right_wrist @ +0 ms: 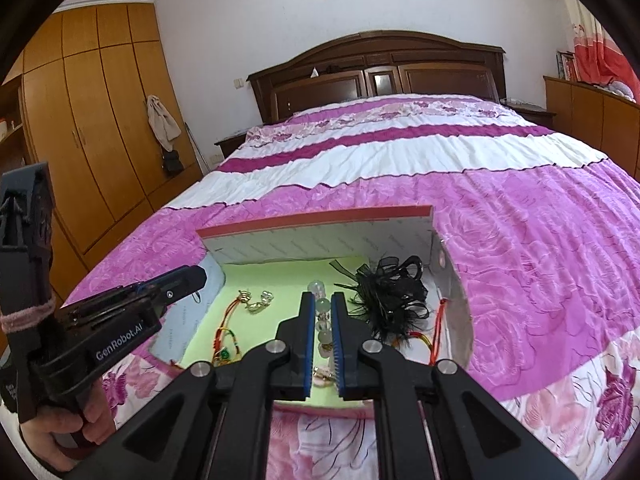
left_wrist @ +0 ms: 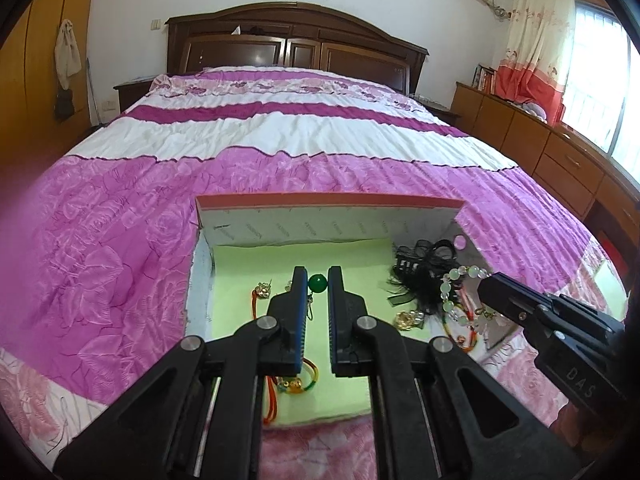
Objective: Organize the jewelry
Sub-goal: 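Carry the bead bracelet with the right tool while the left tool carries the earring into the box, then open the right tool to drop the bracelet while the left tool releases the earring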
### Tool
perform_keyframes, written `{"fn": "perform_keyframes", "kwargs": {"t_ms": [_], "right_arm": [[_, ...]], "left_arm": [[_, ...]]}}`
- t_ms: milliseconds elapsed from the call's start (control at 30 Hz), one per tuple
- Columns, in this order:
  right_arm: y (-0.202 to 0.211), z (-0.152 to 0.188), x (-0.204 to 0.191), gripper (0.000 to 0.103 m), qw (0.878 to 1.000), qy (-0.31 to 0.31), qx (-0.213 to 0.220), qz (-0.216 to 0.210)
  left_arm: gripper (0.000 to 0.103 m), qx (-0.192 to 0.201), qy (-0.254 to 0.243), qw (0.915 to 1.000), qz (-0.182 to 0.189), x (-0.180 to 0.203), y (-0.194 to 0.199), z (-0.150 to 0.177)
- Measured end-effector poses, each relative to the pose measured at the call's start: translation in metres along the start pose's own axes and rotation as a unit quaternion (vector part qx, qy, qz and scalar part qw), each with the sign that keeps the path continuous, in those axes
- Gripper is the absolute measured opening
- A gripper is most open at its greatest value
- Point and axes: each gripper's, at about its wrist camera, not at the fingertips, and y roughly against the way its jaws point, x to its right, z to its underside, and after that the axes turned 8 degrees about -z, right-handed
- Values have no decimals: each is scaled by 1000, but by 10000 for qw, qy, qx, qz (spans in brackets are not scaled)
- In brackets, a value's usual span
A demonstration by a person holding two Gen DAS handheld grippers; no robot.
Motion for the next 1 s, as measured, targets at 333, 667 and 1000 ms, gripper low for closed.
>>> {"fn": "perform_keyframes", "kwargs": {"t_ms": [333,667,1000], "right_arm": [[-46,5,11,9,9991,-59,-402,113],[-67,11,19,10,9970,-148,-742,175],[-43,5,9,22,9985,-93,-544,22]], "left_arm": [[1,-324,67,9994,-79,-3,-38,9],[3,-619,71,9979,-162,-6,-57,15],[21,-501,234,9984,-135,-12,-35,9]]}}
